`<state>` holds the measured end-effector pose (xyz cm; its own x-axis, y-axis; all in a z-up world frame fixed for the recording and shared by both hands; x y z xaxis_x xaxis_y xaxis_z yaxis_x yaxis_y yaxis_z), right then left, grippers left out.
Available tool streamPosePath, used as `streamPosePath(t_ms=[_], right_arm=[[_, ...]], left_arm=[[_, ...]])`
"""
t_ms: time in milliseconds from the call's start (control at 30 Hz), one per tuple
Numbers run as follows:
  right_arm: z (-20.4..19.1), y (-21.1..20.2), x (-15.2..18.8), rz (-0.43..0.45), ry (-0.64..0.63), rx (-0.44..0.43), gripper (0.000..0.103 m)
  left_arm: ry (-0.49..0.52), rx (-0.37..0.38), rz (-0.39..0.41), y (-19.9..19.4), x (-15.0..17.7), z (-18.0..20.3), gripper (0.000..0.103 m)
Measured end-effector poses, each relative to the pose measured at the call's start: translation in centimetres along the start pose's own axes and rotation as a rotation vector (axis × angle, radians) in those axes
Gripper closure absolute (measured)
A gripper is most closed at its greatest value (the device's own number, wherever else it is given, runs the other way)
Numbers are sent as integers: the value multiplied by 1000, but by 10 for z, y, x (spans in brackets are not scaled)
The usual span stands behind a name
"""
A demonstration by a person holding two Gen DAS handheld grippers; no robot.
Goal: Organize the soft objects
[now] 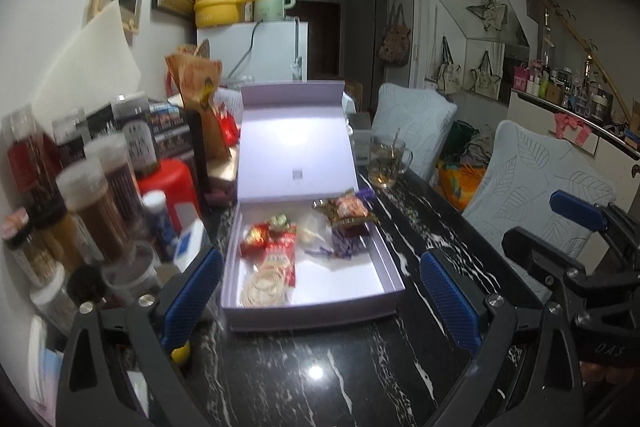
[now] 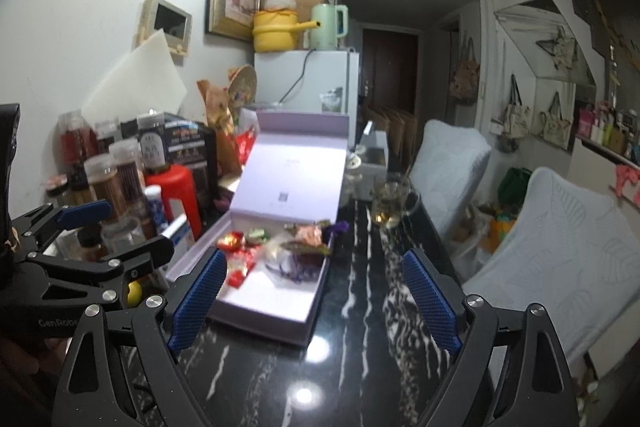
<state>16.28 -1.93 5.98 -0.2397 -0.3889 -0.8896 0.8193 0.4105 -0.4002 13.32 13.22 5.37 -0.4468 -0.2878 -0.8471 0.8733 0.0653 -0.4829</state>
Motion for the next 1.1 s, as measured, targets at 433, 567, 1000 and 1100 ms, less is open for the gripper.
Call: streamPosePath(t_ms=[433, 567, 1000, 1100], right_arm=[[-4, 9, 39, -78, 45, 1, 12], [-2, 14, 47, -99, 69, -9, 12], [6, 14, 56, -123, 90, 13, 12], [7, 13, 57, -123, 90, 15, 12]], left_arm=[[-13, -29, -63, 15, 32, 2, 2], [-23, -32, -81, 19, 38, 2, 2], [-19, -39, -93, 23, 42, 3, 2], [-21, -40, -92, 23, 43, 3, 2]])
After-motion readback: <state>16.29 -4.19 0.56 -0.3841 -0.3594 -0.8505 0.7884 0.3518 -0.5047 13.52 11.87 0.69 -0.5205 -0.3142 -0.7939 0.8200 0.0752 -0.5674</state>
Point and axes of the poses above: each gripper's, at about its wrist camera, not at the fingertips, and y roughly the way its jaws point, z to its right, x to its underside, the point moved 2 cm from there along y, roughly the way its jaws point, and after that the axes turned 12 degrees about -y, right-handed, at the moved point
